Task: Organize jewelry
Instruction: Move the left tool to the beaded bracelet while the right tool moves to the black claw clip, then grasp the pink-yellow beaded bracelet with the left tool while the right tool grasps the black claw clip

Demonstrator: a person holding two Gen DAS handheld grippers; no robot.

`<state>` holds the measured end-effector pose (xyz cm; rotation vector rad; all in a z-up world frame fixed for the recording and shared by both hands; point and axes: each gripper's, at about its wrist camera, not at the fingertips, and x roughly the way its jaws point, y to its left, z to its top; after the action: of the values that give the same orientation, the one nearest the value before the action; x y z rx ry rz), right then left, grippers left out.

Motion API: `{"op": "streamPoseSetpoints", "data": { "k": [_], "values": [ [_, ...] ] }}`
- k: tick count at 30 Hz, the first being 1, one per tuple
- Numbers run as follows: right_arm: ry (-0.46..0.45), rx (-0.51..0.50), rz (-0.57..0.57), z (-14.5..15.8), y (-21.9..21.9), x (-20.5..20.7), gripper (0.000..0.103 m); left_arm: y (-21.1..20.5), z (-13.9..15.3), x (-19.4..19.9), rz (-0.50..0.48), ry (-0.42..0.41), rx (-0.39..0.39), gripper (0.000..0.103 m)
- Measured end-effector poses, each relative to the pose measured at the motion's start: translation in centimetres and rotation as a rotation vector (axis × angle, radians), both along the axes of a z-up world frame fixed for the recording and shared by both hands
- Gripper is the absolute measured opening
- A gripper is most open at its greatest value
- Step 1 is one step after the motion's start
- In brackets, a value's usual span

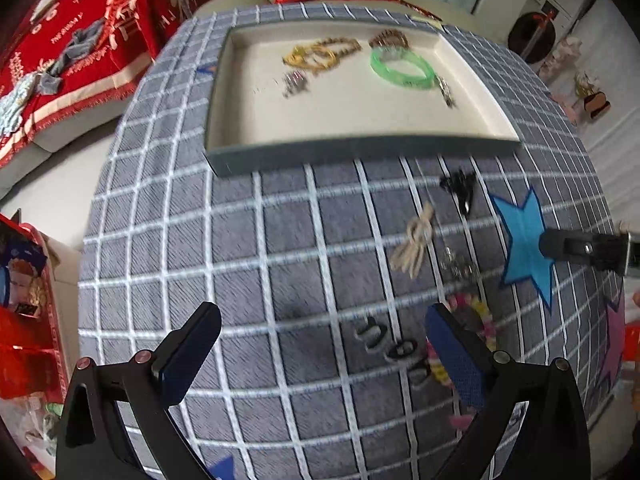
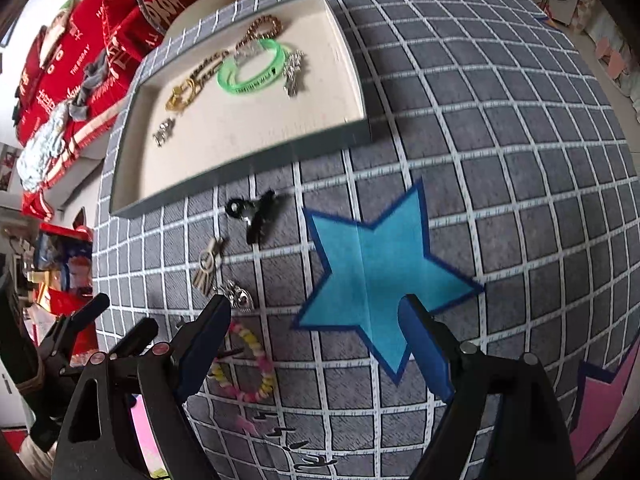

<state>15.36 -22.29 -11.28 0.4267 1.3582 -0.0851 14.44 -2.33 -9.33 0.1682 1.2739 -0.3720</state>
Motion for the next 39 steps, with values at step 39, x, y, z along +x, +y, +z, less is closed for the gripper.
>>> {"op": "streamPoseSetpoints", "data": {
  "k": [39],
  "values": [
    [0.044,0.062,0.008,-3.3,2.0,6.3,0.088,-4.4,-3.8,-2.8,-0.01,0.074,0.022,0.103]
  ]
}}
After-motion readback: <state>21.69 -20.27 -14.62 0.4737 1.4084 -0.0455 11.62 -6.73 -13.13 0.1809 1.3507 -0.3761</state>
